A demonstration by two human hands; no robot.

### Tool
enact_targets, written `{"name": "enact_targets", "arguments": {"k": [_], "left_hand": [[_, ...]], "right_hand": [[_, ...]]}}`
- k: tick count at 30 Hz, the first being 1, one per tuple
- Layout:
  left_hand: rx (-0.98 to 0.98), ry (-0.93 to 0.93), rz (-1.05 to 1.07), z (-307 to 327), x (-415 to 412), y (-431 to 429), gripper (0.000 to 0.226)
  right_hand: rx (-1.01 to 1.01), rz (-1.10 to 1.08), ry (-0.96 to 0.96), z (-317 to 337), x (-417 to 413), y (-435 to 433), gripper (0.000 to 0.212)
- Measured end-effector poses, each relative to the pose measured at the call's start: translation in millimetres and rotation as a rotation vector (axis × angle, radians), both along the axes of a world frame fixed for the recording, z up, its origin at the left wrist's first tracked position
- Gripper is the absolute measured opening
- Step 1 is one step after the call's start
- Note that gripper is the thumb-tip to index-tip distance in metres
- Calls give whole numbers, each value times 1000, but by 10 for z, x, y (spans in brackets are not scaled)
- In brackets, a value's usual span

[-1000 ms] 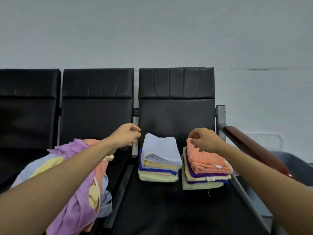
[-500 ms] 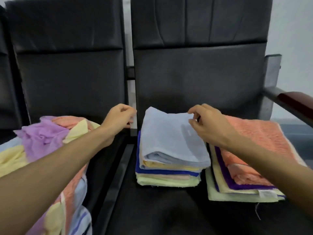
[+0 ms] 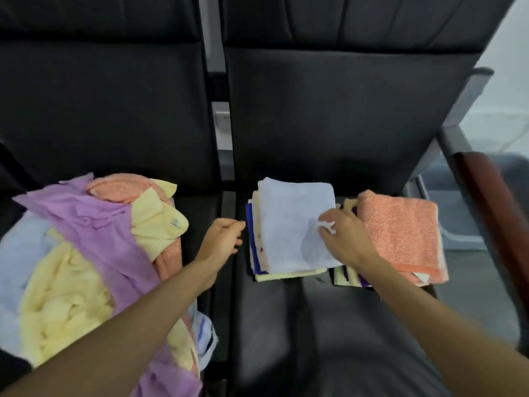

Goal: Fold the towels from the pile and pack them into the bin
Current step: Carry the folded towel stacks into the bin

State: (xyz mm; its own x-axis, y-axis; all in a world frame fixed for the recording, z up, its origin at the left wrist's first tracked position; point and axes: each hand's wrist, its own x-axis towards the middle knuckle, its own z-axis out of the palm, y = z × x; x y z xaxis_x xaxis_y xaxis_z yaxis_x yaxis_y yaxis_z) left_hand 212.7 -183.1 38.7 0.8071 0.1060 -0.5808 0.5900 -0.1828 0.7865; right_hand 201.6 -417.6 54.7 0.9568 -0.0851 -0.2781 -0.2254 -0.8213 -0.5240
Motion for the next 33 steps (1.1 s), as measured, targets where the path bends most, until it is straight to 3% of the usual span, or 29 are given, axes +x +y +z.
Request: {"name": "enact_targets", "arguments": {"k": [6, 10, 12, 17, 20, 24, 27, 33], "left_hand": [[42, 121, -130, 364, 1, 141, 11], [103, 186, -193, 353, 19, 92, 11], [143, 232, -247, 288, -4, -10, 14], [-83, 299, -99, 121, 32, -390, 64], [-53, 310, -24, -124, 89, -577, 115], [9, 332, 68, -346, 202, -796, 139], [68, 334, 114, -526, 241, -906, 140], [57, 330, 44, -934, 251, -730, 118]], "right_hand": [[111, -236, 231, 543, -12, 130, 45], [161, -309, 312, 555, 0, -4, 45], [185, -338, 357, 474, 13, -111, 59], [281, -363, 441, 127, 274, -278, 74], [335, -353, 476, -114, 447, -245, 76], [410, -313, 521, -452, 578, -145, 76], [447, -370, 573, -625, 621, -167, 80], [543, -463, 604, -890, 520, -201, 83]]}}
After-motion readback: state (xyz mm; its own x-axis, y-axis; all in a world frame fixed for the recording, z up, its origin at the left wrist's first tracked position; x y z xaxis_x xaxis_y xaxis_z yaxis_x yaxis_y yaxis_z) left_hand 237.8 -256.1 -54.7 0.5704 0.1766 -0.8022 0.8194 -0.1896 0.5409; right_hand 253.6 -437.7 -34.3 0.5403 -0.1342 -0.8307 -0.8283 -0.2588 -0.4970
